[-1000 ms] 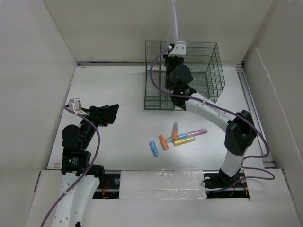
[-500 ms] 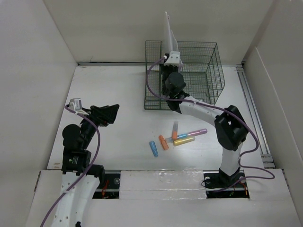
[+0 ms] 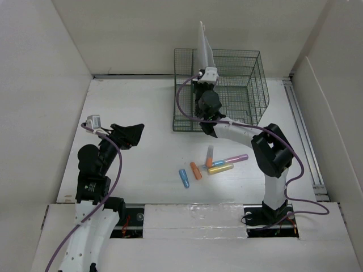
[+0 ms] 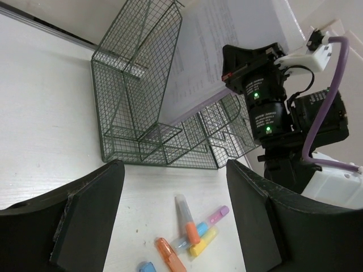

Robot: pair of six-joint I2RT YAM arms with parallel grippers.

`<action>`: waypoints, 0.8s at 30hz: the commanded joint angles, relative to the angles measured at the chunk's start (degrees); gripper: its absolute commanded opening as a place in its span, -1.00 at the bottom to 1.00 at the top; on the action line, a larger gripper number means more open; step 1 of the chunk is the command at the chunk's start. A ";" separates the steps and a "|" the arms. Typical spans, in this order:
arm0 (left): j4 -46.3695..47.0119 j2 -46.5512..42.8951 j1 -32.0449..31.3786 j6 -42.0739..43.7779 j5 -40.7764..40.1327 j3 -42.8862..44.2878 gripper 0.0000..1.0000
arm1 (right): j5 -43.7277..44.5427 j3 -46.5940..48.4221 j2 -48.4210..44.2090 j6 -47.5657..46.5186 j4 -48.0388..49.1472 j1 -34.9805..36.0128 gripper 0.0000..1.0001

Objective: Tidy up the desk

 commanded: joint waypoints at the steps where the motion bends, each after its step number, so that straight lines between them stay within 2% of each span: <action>1: 4.08 0.15 -0.31 0.75 0.81 -0.54 0.36 | -1.47 -2.68 -1.05 5.61 5.18 -0.39 -1.00; 7: 5.04 0.59 -0.31 0.23 1.43 -0.98 0.36 | 0.28 -5.41 -1.22 8.61 3.69 0.14 -1.00; 10: 5.48 0.59 -0.31 -0.30 1.86 -1.51 0.36 | -0.33 -4.88 -0.78 12.56 -2.26 -0.39 -1.00; 12: 5.49 0.59 -0.31 -0.48 1.87 -1.51 0.36 | -0.07 -5.05 -0.70 13.44 -2.55 -0.39 -1.00; 18: 4.88 1.12 -0.31 -0.22 1.87 -0.72 0.35 | 0.55 -3.66 -0.35 17.92 -9.40 -0.39 -0.62; 19: 4.61 1.38 -0.31 0.05 1.69 -0.37 0.35 | 0.55 -3.48 -0.26 18.19 -10.80 -0.39 -0.50; 24: 1.19 2.35 -0.31 1.72 -0.85 3.14 0.34 | 0.28 -1.81 -0.52 18.46 -11.17 -0.92 -0.41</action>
